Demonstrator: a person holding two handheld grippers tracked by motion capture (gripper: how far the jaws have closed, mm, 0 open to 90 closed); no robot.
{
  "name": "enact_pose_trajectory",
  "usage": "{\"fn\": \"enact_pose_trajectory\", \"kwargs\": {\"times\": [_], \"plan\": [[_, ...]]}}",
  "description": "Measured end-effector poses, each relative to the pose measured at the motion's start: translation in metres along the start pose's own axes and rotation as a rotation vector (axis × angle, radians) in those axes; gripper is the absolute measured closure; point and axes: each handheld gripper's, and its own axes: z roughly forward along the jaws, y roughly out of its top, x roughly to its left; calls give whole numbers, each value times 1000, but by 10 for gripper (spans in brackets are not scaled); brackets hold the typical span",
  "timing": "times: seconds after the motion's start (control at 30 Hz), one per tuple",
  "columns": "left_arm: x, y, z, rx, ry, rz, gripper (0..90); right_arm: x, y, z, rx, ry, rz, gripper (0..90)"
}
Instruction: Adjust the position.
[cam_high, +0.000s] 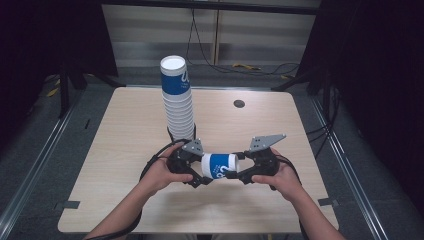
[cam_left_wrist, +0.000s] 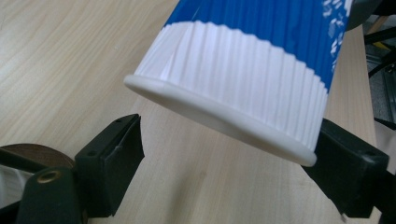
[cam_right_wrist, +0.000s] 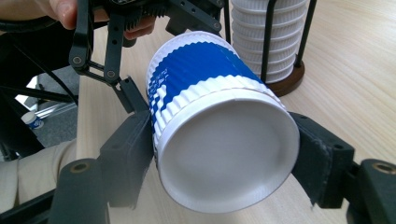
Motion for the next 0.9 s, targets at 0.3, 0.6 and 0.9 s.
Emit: {"fn": "enact_pose_trajectory", "kwargs": {"times": [0.3, 0.6, 0.9], "plan": [[0, 1, 0, -13, 2, 41, 143, 0, -1, 3, 2, 14, 5, 272], [0, 3, 1, -38, 9, 66, 105, -1, -1, 4, 1, 21, 2, 274], [1, 5, 2, -43, -8, 90, 114, 0, -1, 5, -4, 33, 0, 275]]}}
